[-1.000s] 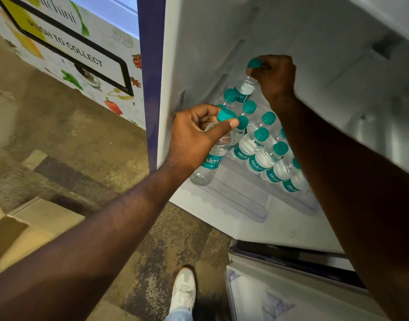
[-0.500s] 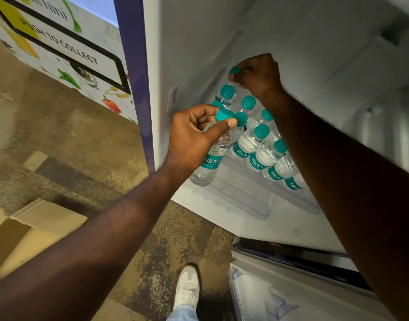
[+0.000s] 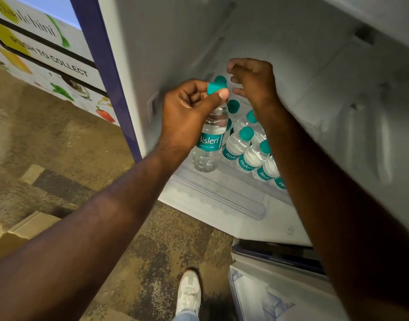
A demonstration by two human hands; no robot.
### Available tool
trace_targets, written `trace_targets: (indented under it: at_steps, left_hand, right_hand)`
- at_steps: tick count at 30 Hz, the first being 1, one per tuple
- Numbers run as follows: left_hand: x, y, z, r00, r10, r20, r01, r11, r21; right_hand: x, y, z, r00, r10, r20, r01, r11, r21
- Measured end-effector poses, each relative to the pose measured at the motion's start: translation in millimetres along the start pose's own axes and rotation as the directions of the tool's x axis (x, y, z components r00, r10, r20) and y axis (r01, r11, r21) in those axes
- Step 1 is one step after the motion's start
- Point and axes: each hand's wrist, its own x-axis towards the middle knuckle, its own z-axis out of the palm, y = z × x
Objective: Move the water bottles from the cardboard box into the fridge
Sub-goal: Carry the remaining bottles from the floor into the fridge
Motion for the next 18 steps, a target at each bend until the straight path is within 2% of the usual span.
trace_targets:
  at_steps: [3, 5, 9, 12, 15, 18]
  left_hand:
    - [18, 6, 11, 0.997, -0.058, -0.044, 0.056, 0.997, -0.061]
    - [29, 9, 19, 0.993, -0.107, -0.055, 0.102, 0.991, -0.084]
    - [48, 19, 33, 0.991, -0.133, -0.027, 0.130, 0.986, -0.109]
    - [56, 29, 44, 0.994, -0.111, 0.010, 0.111, 0.993, -0.038]
    - [64, 36, 56, 0.997, -0.064, 0.032, 0.064, 0.998, 0.004]
    - [71, 33, 64, 0.992, 0.080, 0.096, -0.087, 0.993, 0.074]
  right_hand:
    - [-43, -12, -17, 0.996, 0.025, -0.090, -0.002, 0.970, 0.244]
    - [-70, -14, -22, 0.995, 0.012, -0.098, 0.015, 0.963, 0.269]
    - [-97, -23, -25, 0.998, -0.062, 0.022, 0.055, 0.968, 0.243]
    - [-95, -33, -32, 0.990, -0.085, 0.110, 0.069, 0.988, 0.137]
    - [-83, -39, -39, 0.995, -0.086, 0.054, 0.081, 0.993, 0.089]
    - [-69, -35, -38, 0.988, -0.124, -0.093, 0.127, 0.992, 0.025]
